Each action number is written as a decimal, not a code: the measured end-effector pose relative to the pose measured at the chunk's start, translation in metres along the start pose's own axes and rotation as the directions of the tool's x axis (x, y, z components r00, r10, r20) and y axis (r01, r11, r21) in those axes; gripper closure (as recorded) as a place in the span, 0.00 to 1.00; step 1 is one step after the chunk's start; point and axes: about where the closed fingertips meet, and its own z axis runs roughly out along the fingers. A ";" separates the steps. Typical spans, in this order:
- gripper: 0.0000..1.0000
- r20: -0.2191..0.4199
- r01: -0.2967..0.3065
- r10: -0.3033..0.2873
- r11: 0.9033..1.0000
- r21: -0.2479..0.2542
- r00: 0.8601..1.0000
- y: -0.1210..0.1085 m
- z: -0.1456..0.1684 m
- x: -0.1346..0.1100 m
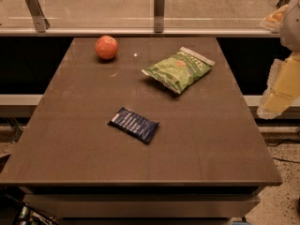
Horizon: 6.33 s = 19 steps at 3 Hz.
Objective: Pick rxbar blueberry
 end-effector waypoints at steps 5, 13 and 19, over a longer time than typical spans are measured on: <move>0.00 0.179 -0.137 0.124 0.989 0.062 0.976 0.015 0.021 -0.007; 0.00 0.623 -0.384 0.301 0.923 -0.001 0.722 0.062 0.092 -0.060; 0.00 0.745 -0.344 0.306 0.932 -0.109 0.592 0.094 0.152 -0.106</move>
Offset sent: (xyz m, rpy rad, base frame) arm -0.0026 0.0026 0.0010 0.0693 -0.0550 -0.0517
